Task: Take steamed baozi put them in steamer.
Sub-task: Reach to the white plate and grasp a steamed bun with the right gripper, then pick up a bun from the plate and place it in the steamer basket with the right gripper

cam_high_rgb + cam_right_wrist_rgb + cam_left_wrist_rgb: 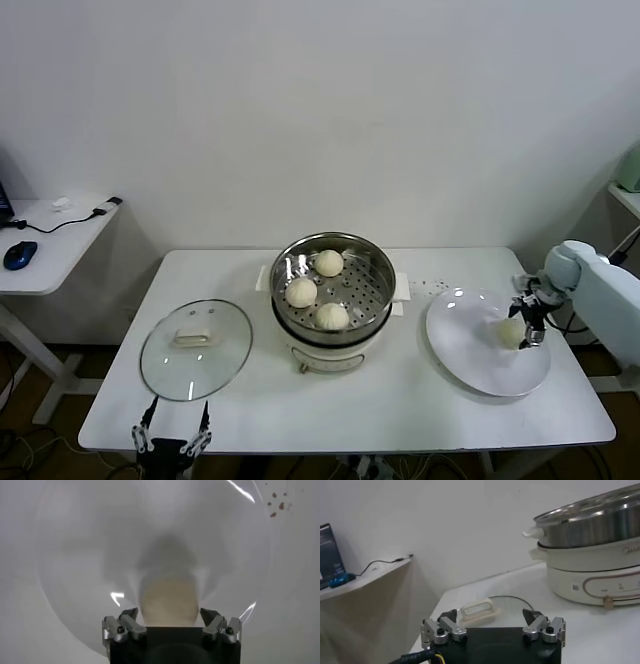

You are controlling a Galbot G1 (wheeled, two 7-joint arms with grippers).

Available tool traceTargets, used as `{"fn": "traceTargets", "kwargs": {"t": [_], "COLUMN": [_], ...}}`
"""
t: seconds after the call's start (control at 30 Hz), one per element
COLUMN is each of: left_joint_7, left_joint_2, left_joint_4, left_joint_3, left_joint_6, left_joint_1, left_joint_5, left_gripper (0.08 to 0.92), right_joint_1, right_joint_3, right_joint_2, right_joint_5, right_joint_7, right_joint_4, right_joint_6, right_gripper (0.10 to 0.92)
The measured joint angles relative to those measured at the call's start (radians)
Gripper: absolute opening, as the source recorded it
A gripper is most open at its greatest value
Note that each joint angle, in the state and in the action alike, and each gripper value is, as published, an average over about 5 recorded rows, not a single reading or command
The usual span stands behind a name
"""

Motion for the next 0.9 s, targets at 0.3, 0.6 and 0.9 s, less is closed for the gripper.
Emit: {"fn": "traceTargets", "kwargs": {"t": [0.3, 0.6, 0.9], "left_joint_7": [0.0, -0.001, -0.009], "left_joint_2": [0.0, 0.0, -0.001], "left_joint_4": [0.005, 0.006, 0.006], "left_joint_3": [0.001, -0.001, 0.013], "left_joint_6": [-0.001, -0.004, -0.004], "left_joint_1": [0.0, 0.004, 0.008], "left_joint_5": [0.001, 0.001, 0.0], "left_gripper": [0.823, 0.823, 0.823], "right_joint_1": [-0.002, 0.008, 0.096], "right_joint_3": [0.012, -0.004, -0.111], "right_joint_2": [0.015, 0.008, -0.012], "right_joint_5": [-0.009, 0.015, 0.137], "right_joint_7": [-0.01, -0.014, -0.015], "right_joint_4": [-0.023, -0.013, 0.043], "right_joint_6": [0.009, -0.002, -0.05], "right_gripper": [0.635, 0.574, 0.56]}}
